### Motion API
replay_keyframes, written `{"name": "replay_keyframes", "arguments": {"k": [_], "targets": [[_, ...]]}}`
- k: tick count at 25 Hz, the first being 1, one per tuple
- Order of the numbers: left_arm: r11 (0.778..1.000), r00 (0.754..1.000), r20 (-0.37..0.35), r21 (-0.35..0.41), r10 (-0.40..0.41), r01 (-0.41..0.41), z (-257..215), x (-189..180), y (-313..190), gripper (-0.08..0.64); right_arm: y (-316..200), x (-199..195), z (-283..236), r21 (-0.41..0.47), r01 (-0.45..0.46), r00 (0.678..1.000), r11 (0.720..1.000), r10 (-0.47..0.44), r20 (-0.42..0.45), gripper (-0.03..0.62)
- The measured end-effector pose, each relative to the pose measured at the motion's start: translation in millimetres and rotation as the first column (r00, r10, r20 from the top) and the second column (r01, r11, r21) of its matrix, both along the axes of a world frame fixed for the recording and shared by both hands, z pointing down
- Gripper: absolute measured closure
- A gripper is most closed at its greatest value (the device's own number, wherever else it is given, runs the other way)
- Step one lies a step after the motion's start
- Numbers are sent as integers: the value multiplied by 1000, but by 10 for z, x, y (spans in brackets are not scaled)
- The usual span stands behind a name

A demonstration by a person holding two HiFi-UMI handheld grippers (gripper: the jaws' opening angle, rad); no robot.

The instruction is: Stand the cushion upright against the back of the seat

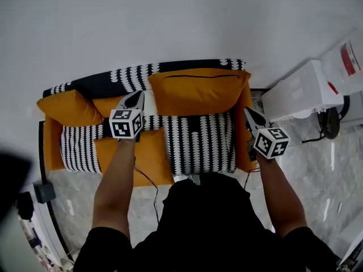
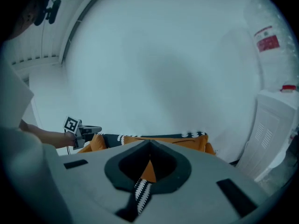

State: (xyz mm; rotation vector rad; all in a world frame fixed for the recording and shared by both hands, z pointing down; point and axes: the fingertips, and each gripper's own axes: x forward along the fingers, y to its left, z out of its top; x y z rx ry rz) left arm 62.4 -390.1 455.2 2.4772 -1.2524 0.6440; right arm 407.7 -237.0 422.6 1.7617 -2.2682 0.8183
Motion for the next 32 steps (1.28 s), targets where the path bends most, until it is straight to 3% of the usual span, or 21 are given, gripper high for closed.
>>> {"name": "replay_keyframes", "arguments": {"k": [8,11,14,17,24,32], "targets": [[988,975,-160,-1,152,-155,-381,446,1495,545,833,-799,-602,119,125,992,985,-122,-26,557],[979,960,-202,-23,195,-203,-444,494,2036,545,1125,-1005,-590,98,136,991,986,-136,-11,555],[971,946,-234,-30,223,-237,-569,517,2375,545,1372,-1121,-505,45,145,987,988,-147,64,555],[965,944,-206,13,259,-262,-764,433,2484,545,1557,-1205,-487,37,164,984,986,-166,57,555],[977,963,-167,73,211,-201,-1023,129,2725,545,1858,-1399,-650,85,269,963,959,-269,-18,554],[994,955,-276,19,108,-107,-887,528,3607,544,2363,-1381,-674,87,384,922,919,-376,-91,554]]}}
